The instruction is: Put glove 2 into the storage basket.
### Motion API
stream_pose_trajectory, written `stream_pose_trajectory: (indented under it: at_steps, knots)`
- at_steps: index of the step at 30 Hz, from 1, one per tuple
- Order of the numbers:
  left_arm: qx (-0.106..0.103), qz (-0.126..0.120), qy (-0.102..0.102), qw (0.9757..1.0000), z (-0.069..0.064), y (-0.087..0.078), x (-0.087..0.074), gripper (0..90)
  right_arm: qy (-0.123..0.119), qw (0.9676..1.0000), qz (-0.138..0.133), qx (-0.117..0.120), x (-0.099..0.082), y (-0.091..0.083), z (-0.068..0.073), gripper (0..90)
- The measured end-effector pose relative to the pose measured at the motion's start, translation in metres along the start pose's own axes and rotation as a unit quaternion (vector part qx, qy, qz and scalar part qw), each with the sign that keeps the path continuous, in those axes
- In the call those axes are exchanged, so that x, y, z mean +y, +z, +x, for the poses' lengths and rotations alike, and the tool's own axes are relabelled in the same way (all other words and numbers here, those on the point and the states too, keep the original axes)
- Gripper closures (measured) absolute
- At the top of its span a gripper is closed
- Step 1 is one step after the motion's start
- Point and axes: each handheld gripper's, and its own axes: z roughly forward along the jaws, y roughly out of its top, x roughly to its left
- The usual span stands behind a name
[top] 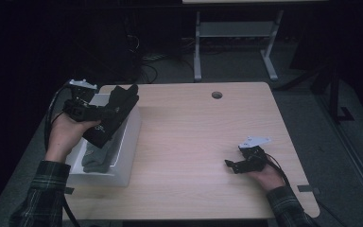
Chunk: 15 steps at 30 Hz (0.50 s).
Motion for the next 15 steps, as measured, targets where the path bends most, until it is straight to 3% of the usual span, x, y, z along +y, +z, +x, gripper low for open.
stream_pose_trajectory:
  at_steps: [10,15]
  knots:
    - [0.035,0.012,-0.052,0.9979,0.032,0.005,-0.023,66.0,0.000,1.0000,0.000,0.000,0.000,0.000,0.000,15.7]
    - [0.039,0.020,-0.071,0.9965,0.042,0.015,-0.035,65.9,0.000,1.0000,0.000,0.000,0.000,0.000,0.000,15.6]
